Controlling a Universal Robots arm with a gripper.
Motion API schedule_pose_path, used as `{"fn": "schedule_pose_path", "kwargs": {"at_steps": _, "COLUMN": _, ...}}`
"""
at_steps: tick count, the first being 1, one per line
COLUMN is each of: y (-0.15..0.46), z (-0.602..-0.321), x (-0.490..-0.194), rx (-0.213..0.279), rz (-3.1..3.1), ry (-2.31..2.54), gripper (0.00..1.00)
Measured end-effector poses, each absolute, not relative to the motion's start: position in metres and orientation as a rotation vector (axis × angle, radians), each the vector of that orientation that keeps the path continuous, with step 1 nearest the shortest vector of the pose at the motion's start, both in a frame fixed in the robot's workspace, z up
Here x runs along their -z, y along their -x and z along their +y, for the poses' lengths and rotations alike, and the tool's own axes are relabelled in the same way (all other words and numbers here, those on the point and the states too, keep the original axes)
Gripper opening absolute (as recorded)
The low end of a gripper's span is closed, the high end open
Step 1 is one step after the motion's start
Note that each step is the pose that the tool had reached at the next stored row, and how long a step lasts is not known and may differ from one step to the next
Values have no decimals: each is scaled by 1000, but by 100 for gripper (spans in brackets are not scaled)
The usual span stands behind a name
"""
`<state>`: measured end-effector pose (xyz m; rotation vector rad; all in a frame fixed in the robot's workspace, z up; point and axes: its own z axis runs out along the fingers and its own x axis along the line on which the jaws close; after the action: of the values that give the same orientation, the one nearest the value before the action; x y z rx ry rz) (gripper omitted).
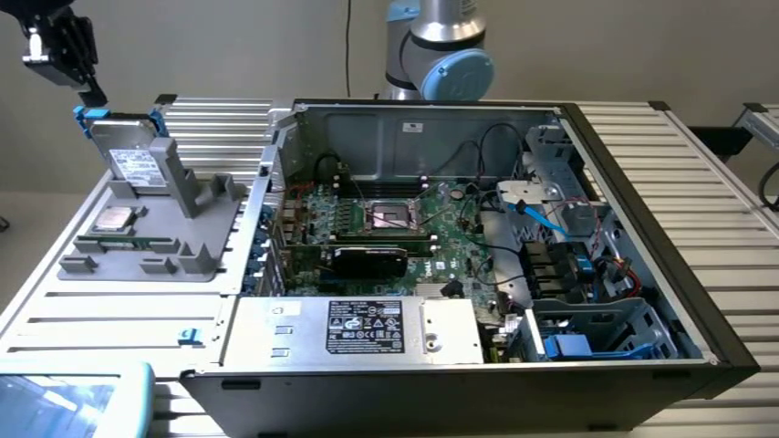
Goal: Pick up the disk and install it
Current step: 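Pick up the disk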
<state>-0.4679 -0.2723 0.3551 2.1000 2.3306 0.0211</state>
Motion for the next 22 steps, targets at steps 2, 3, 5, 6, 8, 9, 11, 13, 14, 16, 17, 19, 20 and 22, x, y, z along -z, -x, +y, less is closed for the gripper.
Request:
{"fn": "schedule_pose_path", "kwargs": {"at_steps": 2, "y": 468, "z": -272, "x": -355, "rx": -21, "rz": 2298, "ry": -2135, "gripper": 11}}
{"fn": "schedule_pose_path", "kwargs": {"at_steps": 3, "y": 468, "z": -272, "x": -355, "rx": -21, "rz": 2283, "ry": -2152, "gripper": 11}}
{"fn": "schedule_pose_path", "kwargs": {"at_steps": 5, "y": 468, "z": -272, "x": -354, "rx": -20, "rz": 2250, "ry": -2186, "gripper": 11}}
{"fn": "schedule_pose_path", "kwargs": {"at_steps": 6, "y": 468, "z": -272, "x": -354, "rx": -20, "rz": 2234, "ry": -2202, "gripper": 11}}
{"fn": "schedule_pose_path", "kwargs": {"at_steps": 8, "y": 468, "z": -272, "x": -354, "rx": -20, "rz": 2223, "ry": -2213, "gripper": 11}}
{"fn": "schedule_pose_path", "kwargs": {"at_steps": 9, "y": 468, "z": -272, "x": -354, "rx": -20, "rz": 2223, "ry": -2213, "gripper": 11}}
{"fn": "schedule_pose_path", "kwargs": {"at_steps": 11, "y": 468, "z": -272, "x": -354, "rx": -20, "rz": 2223, "ry": -2213, "gripper": 11}}
{"fn": "schedule_pose_path", "kwargs": {"at_steps": 13, "y": 468, "z": -272, "x": -354, "rx": -20, "rz": 2223, "ry": -2213, "gripper": 11}}
{"fn": "schedule_pose_path", "kwargs": {"at_steps": 14, "y": 468, "z": -272, "x": -354, "rx": -20, "rz": 2223, "ry": -2213, "gripper": 11}}
{"fn": "schedule_pose_path", "kwargs": {"at_steps": 16, "y": 468, "z": -272, "x": -354, "rx": -20, "rz": 2223, "ry": -2213, "gripper": 11}}
{"fn": "schedule_pose_path", "kwargs": {"at_steps": 17, "y": 468, "z": -272, "x": -354, "rx": -20, "rz": 2223, "ry": -2213, "gripper": 11}}
{"fn": "schedule_pose_path", "kwargs": {"at_steps": 19, "y": 468, "z": -272, "x": -354, "rx": -21, "rz": 2222, "ry": -2213, "gripper": 11}}
{"fn": "schedule_pose_path", "kwargs": {"at_steps": 20, "y": 468, "z": -271, "x": -354, "rx": -21, "rz": 2222, "ry": -2213, "gripper": 11}}
{"fn": "schedule_pose_path", "kwargs": {"at_steps": 22, "y": 468, "z": -268, "x": -354, "rx": -20, "rz": 2222, "ry": -2213, "gripper": 11}}
